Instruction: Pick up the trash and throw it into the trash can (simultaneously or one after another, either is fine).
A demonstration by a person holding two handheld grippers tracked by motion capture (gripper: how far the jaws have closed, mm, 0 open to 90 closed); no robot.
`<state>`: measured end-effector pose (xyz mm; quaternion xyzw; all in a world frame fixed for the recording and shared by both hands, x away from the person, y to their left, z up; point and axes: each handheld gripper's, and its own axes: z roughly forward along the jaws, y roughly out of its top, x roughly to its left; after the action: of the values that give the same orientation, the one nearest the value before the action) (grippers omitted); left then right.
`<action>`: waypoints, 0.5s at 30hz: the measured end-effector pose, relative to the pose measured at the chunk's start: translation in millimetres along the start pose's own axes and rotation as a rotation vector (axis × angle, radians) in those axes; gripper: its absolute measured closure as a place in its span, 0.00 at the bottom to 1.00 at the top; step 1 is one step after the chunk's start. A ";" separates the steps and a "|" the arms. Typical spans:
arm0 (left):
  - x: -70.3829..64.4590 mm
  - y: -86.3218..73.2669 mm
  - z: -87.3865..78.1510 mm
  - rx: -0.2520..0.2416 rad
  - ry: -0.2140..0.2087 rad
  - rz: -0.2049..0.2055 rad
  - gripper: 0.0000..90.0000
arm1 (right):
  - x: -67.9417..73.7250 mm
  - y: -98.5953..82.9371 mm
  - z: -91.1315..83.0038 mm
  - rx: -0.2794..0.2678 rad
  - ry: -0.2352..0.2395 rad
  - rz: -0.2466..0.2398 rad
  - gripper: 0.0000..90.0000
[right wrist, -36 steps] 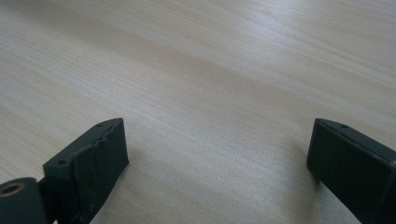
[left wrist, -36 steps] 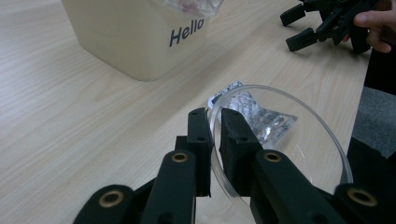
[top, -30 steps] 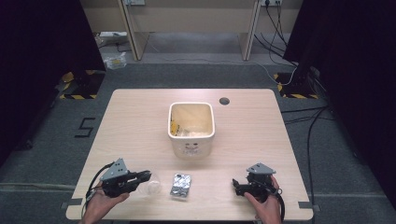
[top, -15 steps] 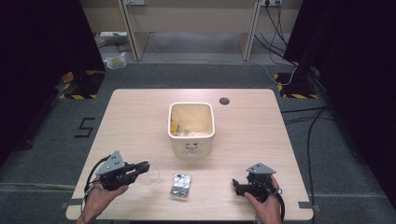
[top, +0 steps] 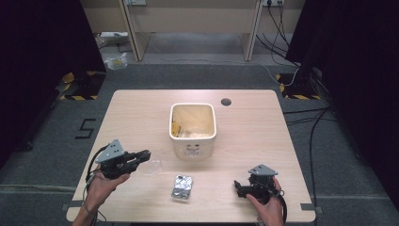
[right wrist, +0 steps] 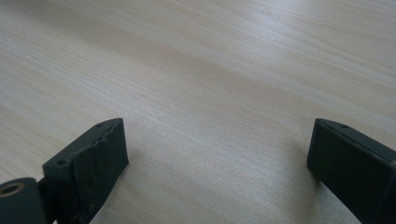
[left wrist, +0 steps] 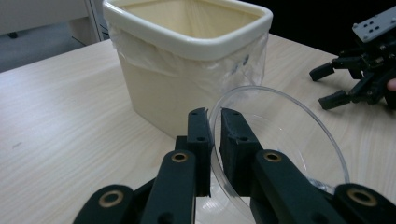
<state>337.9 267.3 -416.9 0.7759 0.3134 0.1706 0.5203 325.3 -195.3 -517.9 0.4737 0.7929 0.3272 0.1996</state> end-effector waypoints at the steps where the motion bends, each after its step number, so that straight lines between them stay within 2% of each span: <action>1: 1.0 1.8 0.1 -0.006 0.003 0.000 0.91 | 0.0 0.0 0.0 0.000 0.000 0.000 0.06; 15: 14.2 31.3 -4.4 -0.056 0.035 0.009 0.91 | -0.1 0.1 0.0 0.001 0.000 -0.001 0.06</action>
<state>355.6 271.6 -387.4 0.7594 0.3141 0.1950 0.5354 325.4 -195.3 -517.9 0.4736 0.7931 0.3268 0.1995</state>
